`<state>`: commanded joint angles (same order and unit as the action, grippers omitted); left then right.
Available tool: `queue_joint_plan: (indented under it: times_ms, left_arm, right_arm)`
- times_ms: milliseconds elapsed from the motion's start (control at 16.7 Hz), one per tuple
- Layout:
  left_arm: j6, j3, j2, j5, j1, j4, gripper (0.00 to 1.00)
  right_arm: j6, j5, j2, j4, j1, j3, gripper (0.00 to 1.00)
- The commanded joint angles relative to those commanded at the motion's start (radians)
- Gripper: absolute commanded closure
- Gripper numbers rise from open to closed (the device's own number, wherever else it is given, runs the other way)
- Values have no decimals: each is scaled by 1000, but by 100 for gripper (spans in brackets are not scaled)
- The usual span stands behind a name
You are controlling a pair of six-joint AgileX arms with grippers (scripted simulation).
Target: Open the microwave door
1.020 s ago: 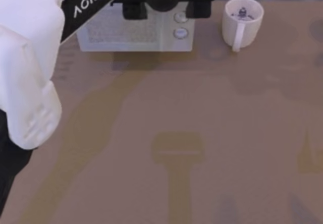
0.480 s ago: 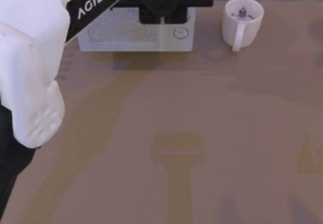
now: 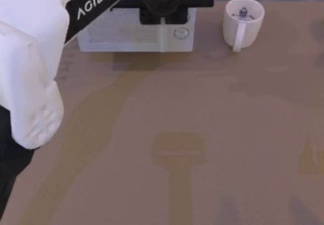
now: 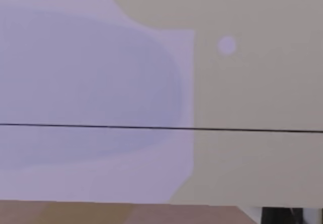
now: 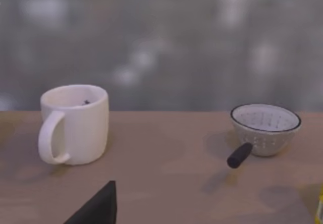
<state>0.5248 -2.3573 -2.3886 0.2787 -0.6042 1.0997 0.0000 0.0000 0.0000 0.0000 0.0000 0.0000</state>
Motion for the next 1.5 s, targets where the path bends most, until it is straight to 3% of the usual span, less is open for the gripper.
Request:
queue_joint_plan:
  times_ms: [420, 1500]
  left_arm:
    - [25, 195, 109, 17, -6, -92, 100]
    - [25, 195, 110, 17, -6, -93, 100]
  right_arm:
    - [0, 0, 0, 0, 0, 0, 0]
    - [0, 0, 0, 0, 0, 0, 0]
